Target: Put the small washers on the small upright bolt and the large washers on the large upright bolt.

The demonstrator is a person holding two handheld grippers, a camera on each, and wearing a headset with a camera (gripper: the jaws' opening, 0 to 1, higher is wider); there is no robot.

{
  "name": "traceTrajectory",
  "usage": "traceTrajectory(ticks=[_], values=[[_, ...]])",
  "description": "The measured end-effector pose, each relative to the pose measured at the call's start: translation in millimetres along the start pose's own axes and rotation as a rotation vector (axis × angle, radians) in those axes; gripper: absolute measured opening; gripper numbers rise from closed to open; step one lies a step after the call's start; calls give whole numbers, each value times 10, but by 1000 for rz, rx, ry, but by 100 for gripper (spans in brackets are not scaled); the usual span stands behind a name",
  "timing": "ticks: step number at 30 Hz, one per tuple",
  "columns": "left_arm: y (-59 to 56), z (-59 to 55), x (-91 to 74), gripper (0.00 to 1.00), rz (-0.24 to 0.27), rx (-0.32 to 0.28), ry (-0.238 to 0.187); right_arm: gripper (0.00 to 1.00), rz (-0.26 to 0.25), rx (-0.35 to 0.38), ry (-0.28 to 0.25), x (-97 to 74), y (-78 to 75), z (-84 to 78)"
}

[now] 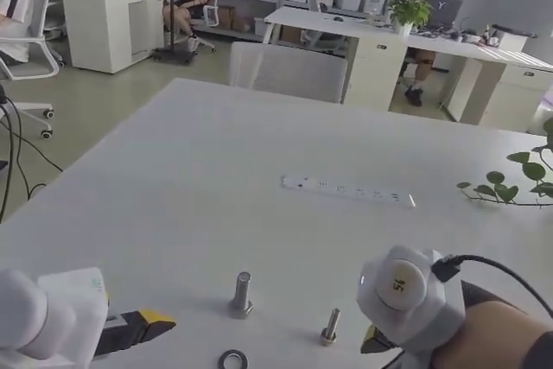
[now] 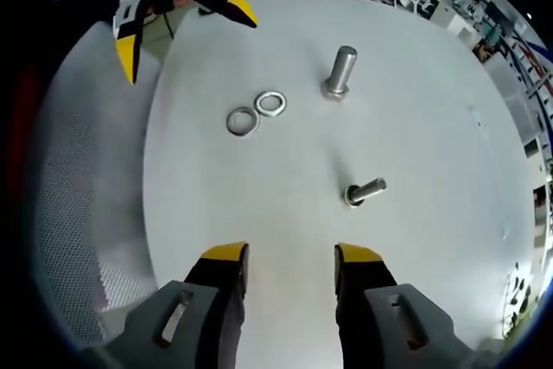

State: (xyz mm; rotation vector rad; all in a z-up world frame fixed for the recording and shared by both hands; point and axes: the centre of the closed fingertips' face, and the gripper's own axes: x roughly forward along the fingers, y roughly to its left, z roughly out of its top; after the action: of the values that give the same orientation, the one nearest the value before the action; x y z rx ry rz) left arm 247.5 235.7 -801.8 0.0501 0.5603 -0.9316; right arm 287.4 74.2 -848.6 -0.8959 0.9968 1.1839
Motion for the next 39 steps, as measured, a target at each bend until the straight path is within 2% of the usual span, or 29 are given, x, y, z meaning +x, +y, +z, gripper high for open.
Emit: traceTrajectory(ticks=[8, 19, 23, 28, 39], values=[[-21, 8, -4, 86, -1, 5, -3, 42, 30, -22, -6, 50, 225, 79], [-49, 23, -23, 86, -3, 9, -10, 41, 70, -89, -26, 103, 448, 404], [-51, 28, -28, 86, -3, 11, -13, 41, 81, -113, -48, 113, 489, 571], [-53, 36, -31, 86, -3, 15, -15, 41, 86, -128, -46, 157, 508, 715], [-73, 66, -37, 86, -3, 16, -23, 39, 96, -145, -27, 298, 516, 926]])
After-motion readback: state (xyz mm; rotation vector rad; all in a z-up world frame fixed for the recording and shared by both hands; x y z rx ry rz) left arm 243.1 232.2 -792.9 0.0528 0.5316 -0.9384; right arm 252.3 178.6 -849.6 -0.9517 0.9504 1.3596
